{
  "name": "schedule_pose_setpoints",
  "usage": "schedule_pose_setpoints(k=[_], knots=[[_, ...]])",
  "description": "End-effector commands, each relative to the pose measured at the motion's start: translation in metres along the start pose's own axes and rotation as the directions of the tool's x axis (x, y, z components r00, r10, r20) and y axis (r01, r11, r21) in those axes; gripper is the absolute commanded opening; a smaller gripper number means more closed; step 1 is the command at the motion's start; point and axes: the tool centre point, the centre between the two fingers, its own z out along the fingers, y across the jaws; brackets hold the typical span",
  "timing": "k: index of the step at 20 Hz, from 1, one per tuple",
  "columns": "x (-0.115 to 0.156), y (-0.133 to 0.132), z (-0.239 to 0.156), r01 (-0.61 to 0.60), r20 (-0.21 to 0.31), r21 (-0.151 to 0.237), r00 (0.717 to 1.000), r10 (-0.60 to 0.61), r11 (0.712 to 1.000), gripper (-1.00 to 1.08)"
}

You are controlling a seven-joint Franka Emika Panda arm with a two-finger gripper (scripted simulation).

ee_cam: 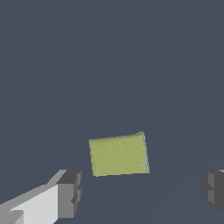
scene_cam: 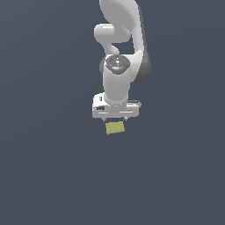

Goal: Pick up the object and move it to a goal position.

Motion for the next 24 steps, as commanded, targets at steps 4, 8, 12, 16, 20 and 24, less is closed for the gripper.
schedule_pose_setpoints(k=[4, 8, 12, 16, 20, 24], knots=[[0.001, 0.002, -0.001, -0.012, 0.000, 0.004, 1.000, 0.012, 1.000, 1.00], [0.003, 0.008, -0.006, -0.051, -0.001, 0.020, 0.999, 0.051, 0.998, 1.00], [0.004, 0.011, -0.008, -0.058, -0.001, 0.026, 0.998, 0.058, 0.998, 1.00], [0.003, 0.010, -0.007, -0.064, -0.001, 0.025, 0.998, 0.064, 0.998, 1.00], [0.003, 0.009, -0.004, -0.094, -0.001, 0.026, 0.996, 0.094, 0.995, 1.00], [0.002, 0.007, 0.001, -0.145, 0.000, 0.028, 0.989, 0.145, 0.989, 1.00]])
